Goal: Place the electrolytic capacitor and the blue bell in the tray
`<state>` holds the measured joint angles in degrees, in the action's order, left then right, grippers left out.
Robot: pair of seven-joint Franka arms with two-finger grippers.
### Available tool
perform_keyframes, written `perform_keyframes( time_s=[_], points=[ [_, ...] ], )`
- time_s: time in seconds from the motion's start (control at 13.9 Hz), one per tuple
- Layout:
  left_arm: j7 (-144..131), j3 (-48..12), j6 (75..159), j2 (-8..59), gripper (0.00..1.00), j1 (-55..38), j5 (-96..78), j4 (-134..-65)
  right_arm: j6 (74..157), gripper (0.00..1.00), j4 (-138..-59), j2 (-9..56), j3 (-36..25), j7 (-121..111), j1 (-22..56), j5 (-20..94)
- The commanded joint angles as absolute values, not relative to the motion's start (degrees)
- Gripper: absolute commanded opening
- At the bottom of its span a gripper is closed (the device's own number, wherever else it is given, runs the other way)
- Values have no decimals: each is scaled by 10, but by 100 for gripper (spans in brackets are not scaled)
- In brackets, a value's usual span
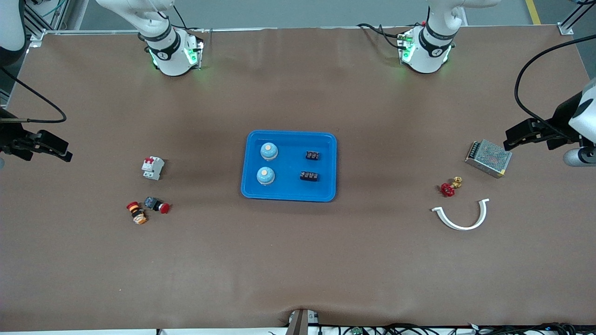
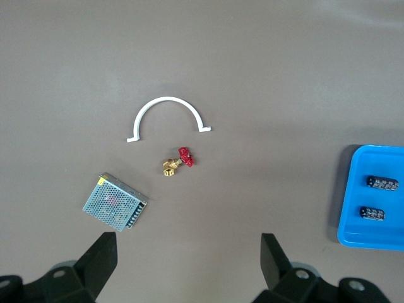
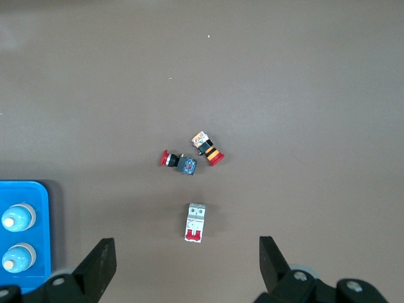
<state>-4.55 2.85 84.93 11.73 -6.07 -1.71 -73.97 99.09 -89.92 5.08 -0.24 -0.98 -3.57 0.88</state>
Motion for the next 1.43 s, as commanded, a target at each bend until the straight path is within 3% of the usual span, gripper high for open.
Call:
perform_keyframes(
  time_s=[0.0, 1.36],
  points=[
    [-44, 33, 847, 103, 100, -61, -12, -754, 988, 100, -889, 54, -3, -11, -34, 1],
    [6, 31, 884, 100, 100, -40, 1, -753, 998, 100, -884, 53, -4, -11, -33, 3]
  ],
)
